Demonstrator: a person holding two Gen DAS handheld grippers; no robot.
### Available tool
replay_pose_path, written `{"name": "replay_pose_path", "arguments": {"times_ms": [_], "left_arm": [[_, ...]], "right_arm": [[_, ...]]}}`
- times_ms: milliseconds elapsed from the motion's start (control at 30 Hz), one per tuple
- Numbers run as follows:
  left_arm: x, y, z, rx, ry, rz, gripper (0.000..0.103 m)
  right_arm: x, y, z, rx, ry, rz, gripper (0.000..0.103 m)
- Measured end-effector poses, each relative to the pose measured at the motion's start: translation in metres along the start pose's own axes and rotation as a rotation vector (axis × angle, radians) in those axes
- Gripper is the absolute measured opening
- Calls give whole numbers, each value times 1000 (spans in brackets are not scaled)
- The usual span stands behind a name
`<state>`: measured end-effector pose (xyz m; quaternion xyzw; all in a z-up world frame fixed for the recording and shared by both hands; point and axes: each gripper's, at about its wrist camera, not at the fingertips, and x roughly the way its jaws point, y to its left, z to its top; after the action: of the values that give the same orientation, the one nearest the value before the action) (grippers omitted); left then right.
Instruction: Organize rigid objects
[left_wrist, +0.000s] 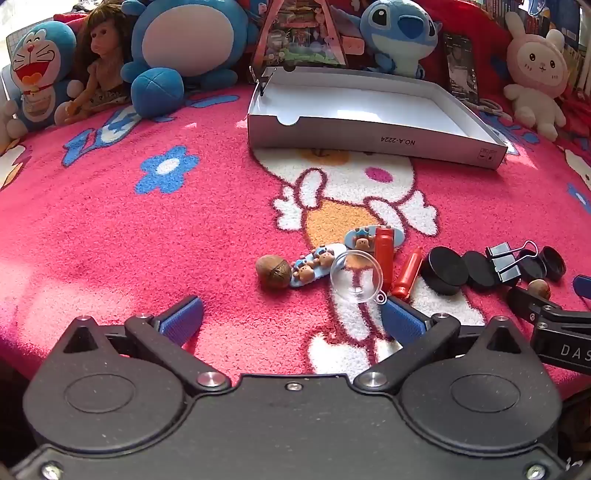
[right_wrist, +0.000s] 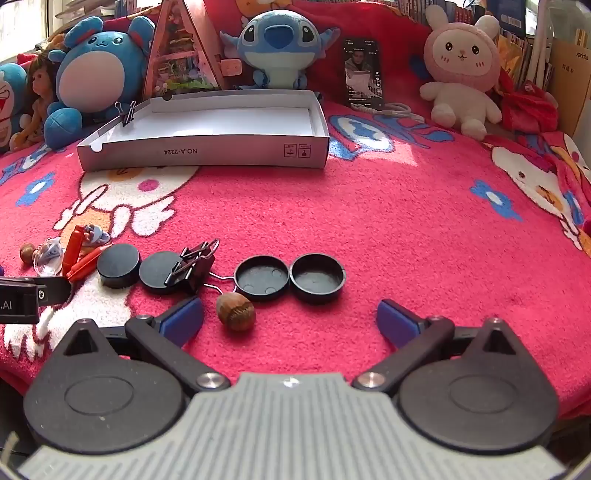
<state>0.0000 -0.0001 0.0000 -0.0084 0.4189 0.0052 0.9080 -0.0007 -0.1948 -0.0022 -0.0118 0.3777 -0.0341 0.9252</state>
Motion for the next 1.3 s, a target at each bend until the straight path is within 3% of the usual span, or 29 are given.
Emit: {"name": "replay_pose_path", "arguments": {"times_ms": [1300], "left_arm": [[1, 0, 0, 4, 9, 6, 103]], "right_arm": [[0, 1, 2, 1, 8, 0, 103]]}}
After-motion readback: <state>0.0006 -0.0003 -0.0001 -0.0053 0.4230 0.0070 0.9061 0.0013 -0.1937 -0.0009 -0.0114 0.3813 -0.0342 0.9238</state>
